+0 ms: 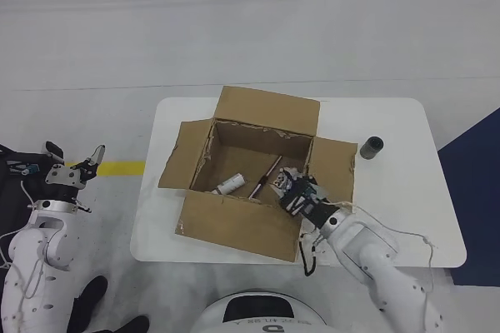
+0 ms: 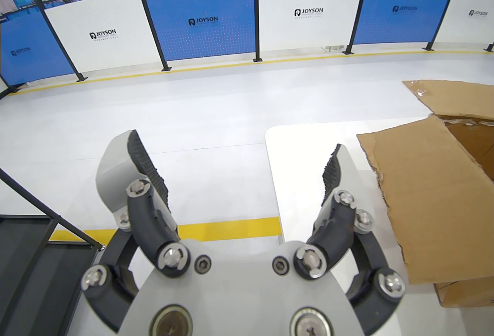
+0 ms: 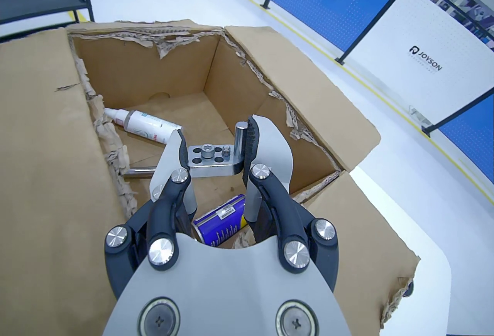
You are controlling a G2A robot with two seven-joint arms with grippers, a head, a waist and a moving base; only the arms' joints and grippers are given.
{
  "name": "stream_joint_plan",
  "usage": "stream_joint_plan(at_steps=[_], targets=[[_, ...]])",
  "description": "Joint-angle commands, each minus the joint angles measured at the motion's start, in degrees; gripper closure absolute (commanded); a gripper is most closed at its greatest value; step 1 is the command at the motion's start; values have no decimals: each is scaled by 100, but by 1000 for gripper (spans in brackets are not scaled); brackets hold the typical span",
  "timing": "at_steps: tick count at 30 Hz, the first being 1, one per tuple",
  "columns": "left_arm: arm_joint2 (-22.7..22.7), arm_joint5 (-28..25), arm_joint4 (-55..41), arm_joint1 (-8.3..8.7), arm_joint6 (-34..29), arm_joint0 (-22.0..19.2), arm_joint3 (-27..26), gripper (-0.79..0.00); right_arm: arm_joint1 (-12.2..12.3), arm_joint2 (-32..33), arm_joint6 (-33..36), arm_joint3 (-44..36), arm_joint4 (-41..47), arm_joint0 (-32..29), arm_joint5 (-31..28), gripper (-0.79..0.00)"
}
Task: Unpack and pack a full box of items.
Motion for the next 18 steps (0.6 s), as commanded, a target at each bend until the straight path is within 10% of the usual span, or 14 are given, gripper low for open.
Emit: stream_joint_plan(at_steps=[1, 18], targets=[[0, 0, 0, 0, 0, 0, 0, -785, 2, 3, -12, 5, 15, -3, -6, 0], [0, 0, 0, 0, 0, 0, 0, -785, 32, 952, -966, -48, 643, -731, 814, 0]])
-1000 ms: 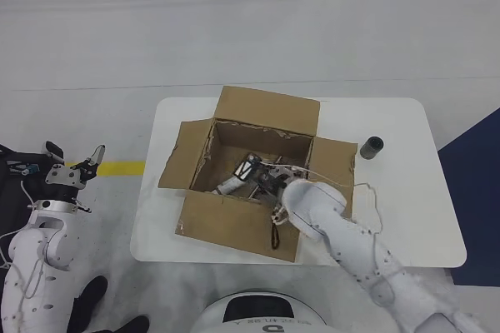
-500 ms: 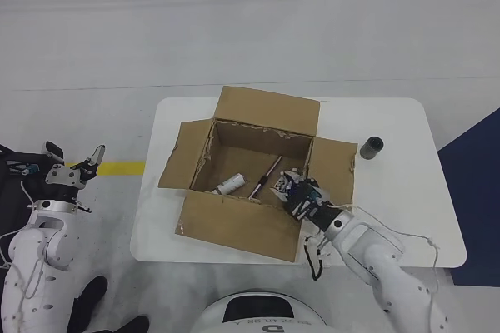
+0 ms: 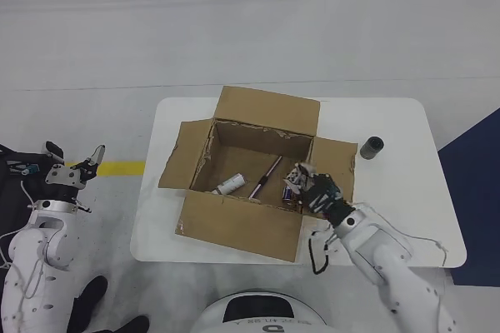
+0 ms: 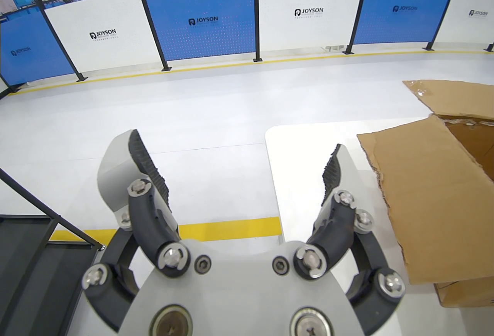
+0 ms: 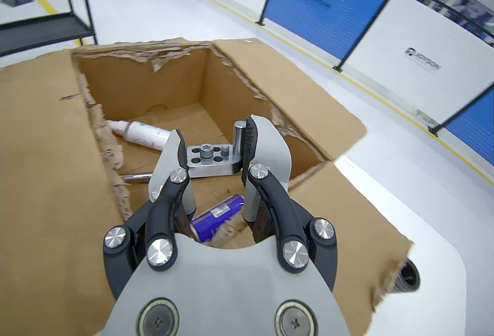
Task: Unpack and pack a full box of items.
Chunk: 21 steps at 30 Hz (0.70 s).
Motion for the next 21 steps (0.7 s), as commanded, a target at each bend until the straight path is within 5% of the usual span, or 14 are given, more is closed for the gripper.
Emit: stream_joint_plan(at_steps=[1, 5, 10, 14, 21], targets=[[0, 0, 0, 0, 0, 0, 0, -785, 17, 506, -645, -23, 374, -481, 220, 0], [0, 0, 0, 0, 0, 0, 0, -785, 31, 1611, -2060, 254, 1215, -1545, 371, 0], [0, 0, 0, 0, 0, 0, 0, -785, -15, 2327, -2627, 587, 1918, -2305, 556, 0], [0, 0, 0, 0, 0, 0, 0, -785, -21, 2496, -2105, 847, 2178, -2351, 384, 0], [0, 0, 0, 0, 0, 0, 0, -785, 29, 2169, -70, 1613, 2164, -1240, 25, 0]])
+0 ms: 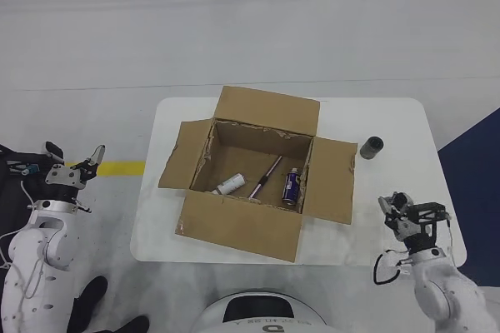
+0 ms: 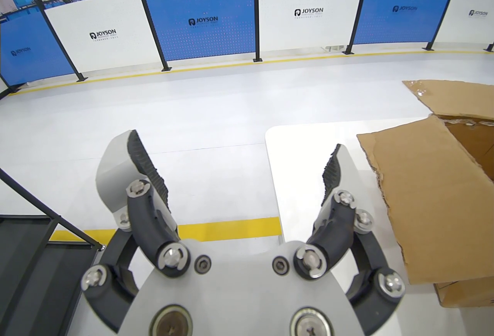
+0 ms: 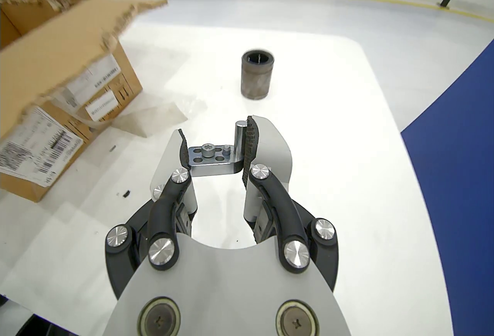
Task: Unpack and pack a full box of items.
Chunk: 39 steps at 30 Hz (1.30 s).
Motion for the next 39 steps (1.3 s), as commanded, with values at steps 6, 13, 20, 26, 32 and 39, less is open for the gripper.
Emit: stream_joint_plan(at_steps=[6, 13, 20, 26, 32, 39], targets=[[0, 0, 0, 0, 0, 0, 0, -785, -42, -432, 1269, 696, -20, 802, 526, 0], [0, 0, 0, 0, 0, 0, 0, -785, -76, -442, 1310, 1073, 159, 865, 631, -240], [0, 0, 0, 0, 0, 0, 0, -785, -110, -307, 724, 792, 221, 502, 652, -785], [0, 0, 0, 0, 0, 0, 0, -785, -147, -104, 118, 395, 351, 73, 662, -785], [0, 0, 0, 0, 0, 0, 0, -785, -193, 120, -1049, 242, 653, -450, 134, -785], [0, 0, 0, 0, 0, 0, 0, -785, -184, 218, -1628, 309, 673, -657, -675, -785]])
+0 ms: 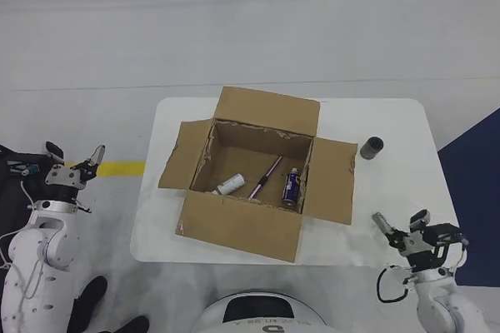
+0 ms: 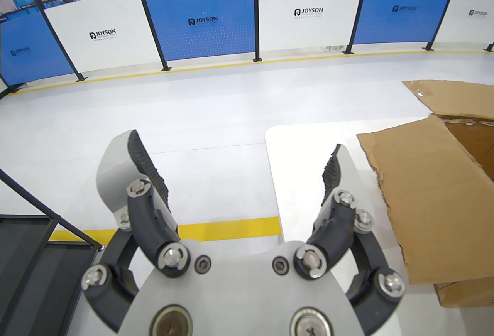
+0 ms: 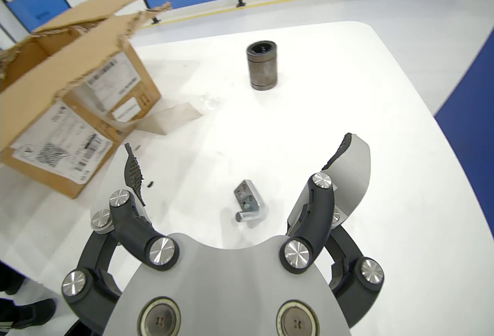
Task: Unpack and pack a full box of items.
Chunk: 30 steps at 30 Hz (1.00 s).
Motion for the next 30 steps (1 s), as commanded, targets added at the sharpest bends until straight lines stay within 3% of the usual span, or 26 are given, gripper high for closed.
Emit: stream_joint_plan(at_steps=[1, 5, 8, 13, 18, 24, 30], targets=[[0, 0, 0, 0, 0, 0, 0, -785, 0, -2, 26, -2, 0, 3, 187, -785], [0, 0, 0, 0, 0, 0, 0, -785, 0, -2, 26, -2, 0, 3, 187, -785], [0, 0, 0, 0, 0, 0, 0, -785, -21, 92, -75, -57, 484, 114, 130, -785], [0, 0, 0, 0, 0, 0, 0, -785, -64, 166, -293, -735, 853, 25, -22, -785], [0, 0, 0, 0, 0, 0, 0, -785, -85, -229, 558, -1760, 413, 187, 430, -785], [0, 0, 0, 0, 0, 0, 0, -785, -96, -1244, 2163, -2650, -529, 698, 871, -785], [0, 0, 0, 0, 0, 0, 0, -785, -97, -1301, 2276, -2676, -579, 740, 920, -785]])
